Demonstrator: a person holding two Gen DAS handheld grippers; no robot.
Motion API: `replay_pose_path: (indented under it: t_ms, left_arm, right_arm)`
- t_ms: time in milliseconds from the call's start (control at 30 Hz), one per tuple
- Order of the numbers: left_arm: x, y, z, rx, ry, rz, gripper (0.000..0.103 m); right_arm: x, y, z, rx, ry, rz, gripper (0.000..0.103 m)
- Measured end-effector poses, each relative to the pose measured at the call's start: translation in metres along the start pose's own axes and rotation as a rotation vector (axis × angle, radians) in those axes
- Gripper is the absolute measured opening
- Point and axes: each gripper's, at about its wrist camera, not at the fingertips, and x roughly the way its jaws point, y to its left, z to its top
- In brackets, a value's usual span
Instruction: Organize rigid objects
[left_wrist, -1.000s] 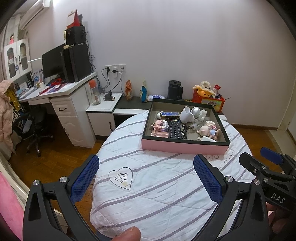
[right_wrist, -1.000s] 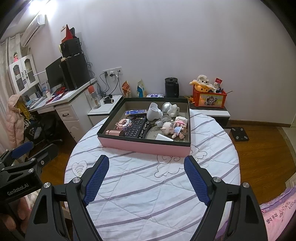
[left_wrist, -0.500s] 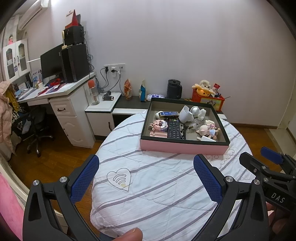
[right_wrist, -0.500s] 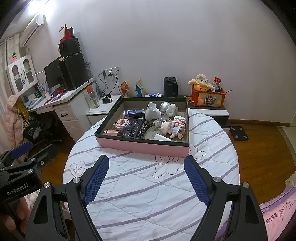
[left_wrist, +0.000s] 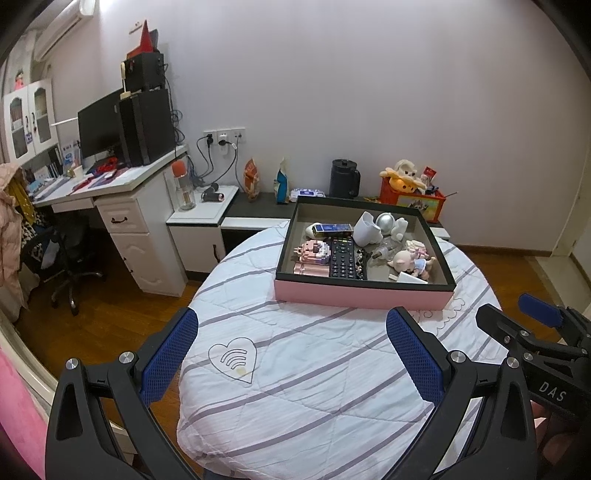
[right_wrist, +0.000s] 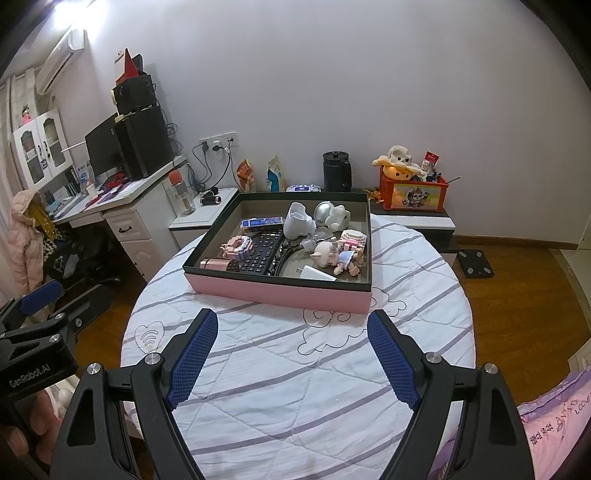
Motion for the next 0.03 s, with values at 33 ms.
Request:
replay_pose_path:
  t_ms: [33]
  left_arm:
    - [0.0002,0.0001,-0.0001,-0.001,0.002,0.0,0.103]
  right_arm:
    - [0.0003,-0.0003,-0.0002,-0.001,0.0,0.002,0.085]
